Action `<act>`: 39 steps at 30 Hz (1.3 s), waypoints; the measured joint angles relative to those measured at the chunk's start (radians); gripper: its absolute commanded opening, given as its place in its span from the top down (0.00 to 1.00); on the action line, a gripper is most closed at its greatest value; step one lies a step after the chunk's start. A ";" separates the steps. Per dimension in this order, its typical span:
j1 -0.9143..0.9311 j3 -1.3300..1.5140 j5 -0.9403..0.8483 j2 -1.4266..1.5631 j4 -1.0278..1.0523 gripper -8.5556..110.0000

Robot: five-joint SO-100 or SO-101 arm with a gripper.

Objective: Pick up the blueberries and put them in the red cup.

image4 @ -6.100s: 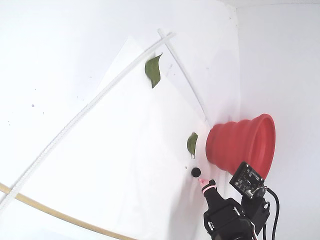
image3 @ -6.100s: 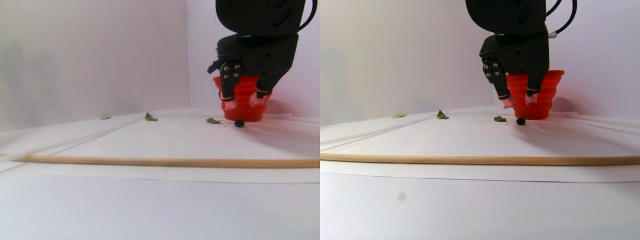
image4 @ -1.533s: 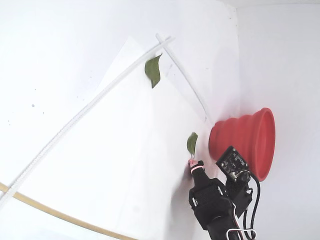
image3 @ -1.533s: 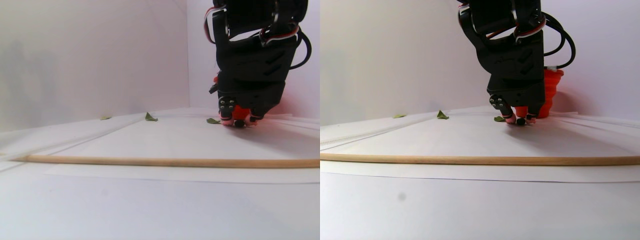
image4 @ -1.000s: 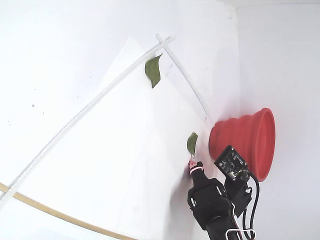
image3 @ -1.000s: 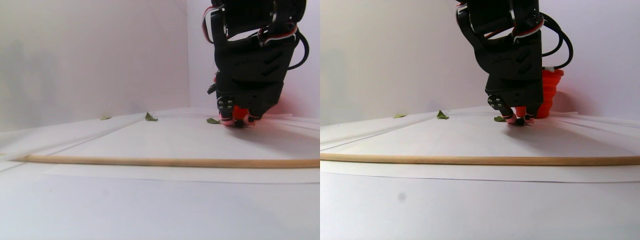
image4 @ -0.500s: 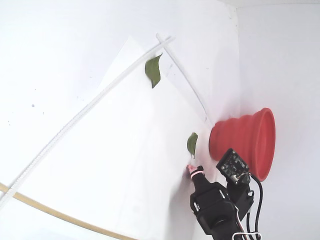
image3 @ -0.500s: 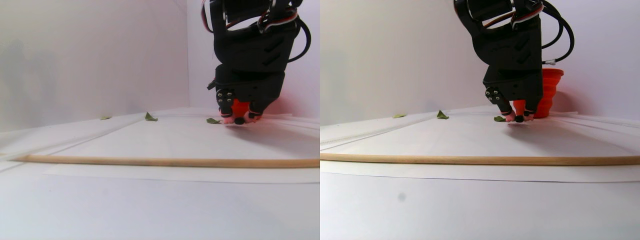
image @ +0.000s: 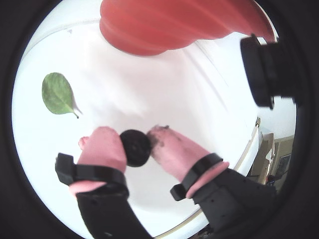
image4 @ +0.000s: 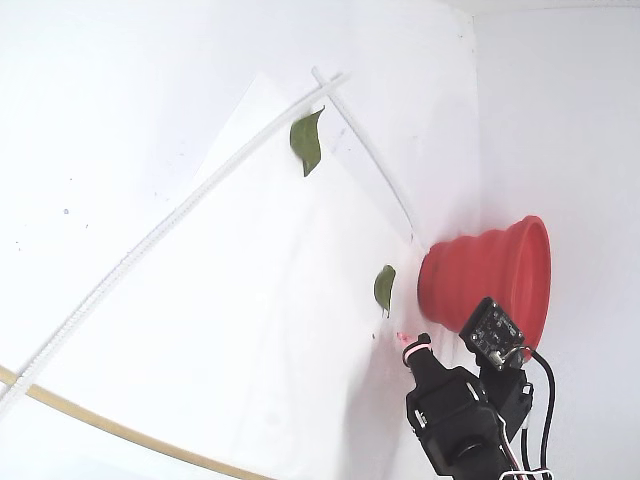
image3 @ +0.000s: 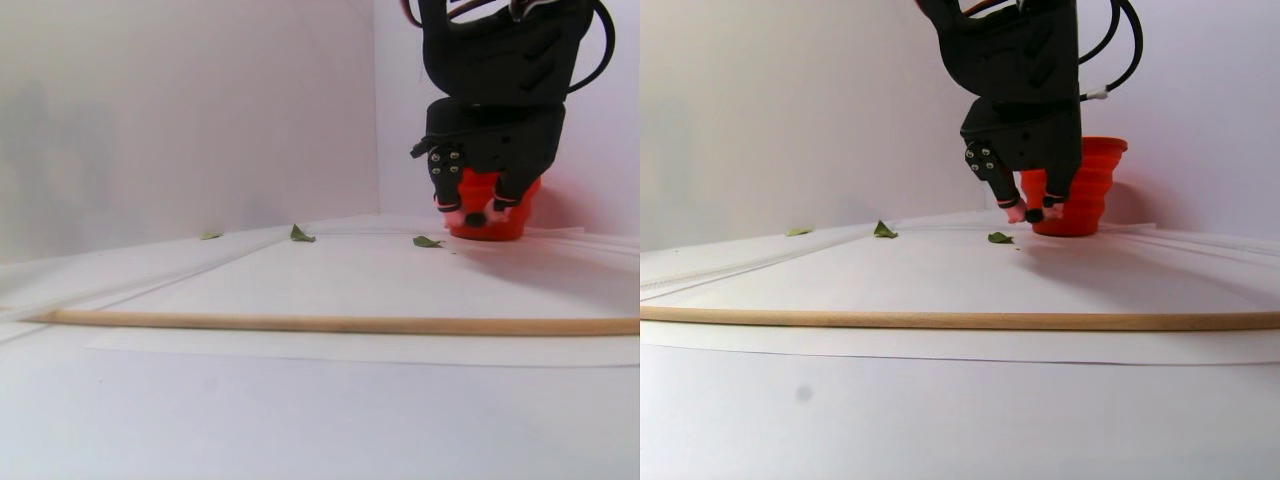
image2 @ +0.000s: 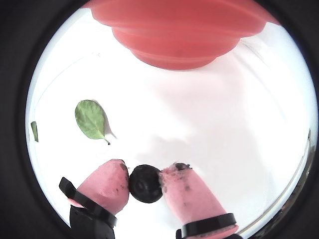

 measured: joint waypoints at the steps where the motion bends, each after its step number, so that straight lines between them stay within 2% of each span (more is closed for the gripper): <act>1: -0.002 0.002 0.000 0.011 0.009 0.84; 39: -0.040 0.046 -0.008 0.434 0.336 0.84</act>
